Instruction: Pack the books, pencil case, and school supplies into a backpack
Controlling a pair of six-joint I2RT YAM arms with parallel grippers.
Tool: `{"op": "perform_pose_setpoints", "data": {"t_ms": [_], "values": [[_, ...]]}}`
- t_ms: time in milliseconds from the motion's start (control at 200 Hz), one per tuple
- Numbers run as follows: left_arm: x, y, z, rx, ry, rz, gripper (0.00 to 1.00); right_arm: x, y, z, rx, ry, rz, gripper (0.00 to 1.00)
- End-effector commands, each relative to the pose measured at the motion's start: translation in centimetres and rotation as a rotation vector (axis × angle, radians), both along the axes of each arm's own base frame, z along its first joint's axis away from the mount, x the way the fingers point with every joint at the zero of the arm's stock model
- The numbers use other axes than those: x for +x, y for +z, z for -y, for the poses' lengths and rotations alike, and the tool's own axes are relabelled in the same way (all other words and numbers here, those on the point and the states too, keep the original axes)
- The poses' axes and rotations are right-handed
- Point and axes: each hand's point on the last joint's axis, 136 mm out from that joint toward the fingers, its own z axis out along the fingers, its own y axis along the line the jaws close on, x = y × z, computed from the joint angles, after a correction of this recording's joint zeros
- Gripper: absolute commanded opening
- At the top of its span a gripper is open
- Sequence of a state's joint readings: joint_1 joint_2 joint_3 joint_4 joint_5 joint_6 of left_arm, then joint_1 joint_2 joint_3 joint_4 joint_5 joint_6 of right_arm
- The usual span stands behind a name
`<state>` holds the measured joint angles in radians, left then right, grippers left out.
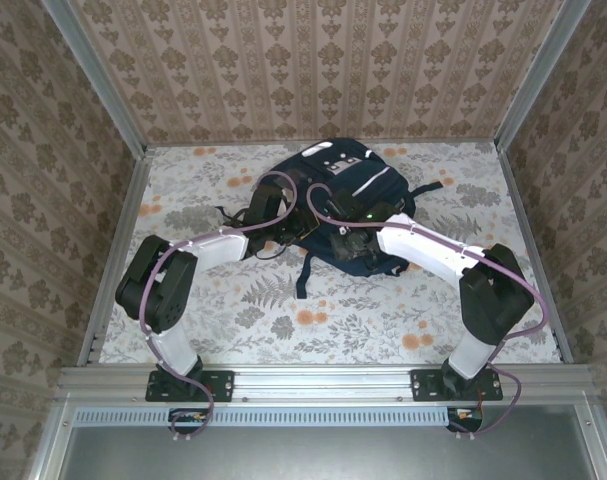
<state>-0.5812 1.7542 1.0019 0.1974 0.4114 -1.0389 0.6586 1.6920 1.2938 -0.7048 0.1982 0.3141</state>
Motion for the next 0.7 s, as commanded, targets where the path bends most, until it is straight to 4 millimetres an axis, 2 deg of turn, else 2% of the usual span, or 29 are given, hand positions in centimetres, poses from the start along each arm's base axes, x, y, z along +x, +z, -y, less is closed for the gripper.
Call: {"op": "perform_pose_setpoints", "data": {"t_ms": [0, 190, 345, 510, 605, 695], "values": [[1.0, 0.4, -0.7, 0.038, 0.028, 0.032, 0.28, -0.3, 0.1, -0.2, 0.000, 0.033, -0.019, 0.34], [1.1, 0.4, -1.1, 0.041, 0.034, 0.034, 0.28, -1.2, 1.1, 0.2, 0.006, 0.035, -0.022, 0.15], [0.9, 0.7, -1.4, 0.037, 0.044, 0.032, 0.32, -1.6, 1.8, 0.0, 0.036, 0.036, -0.026, 0.05], [-0.2, 1.4, -1.5, -0.030, 0.068, 0.000, 0.54, -1.5, 3.1, -2.4, 0.170, 0.069, -0.024, 0.00], [-0.8, 1.9, -1.8, -0.060, 0.084, -0.004, 0.55, -1.2, 3.7, -4.3, 0.256, 0.095, -0.029, 0.00], [-1.2, 2.5, -2.0, -0.094, 0.099, 0.000, 0.52, -0.8, 4.2, -5.8, 0.312, 0.117, -0.033, 0.00]]}}
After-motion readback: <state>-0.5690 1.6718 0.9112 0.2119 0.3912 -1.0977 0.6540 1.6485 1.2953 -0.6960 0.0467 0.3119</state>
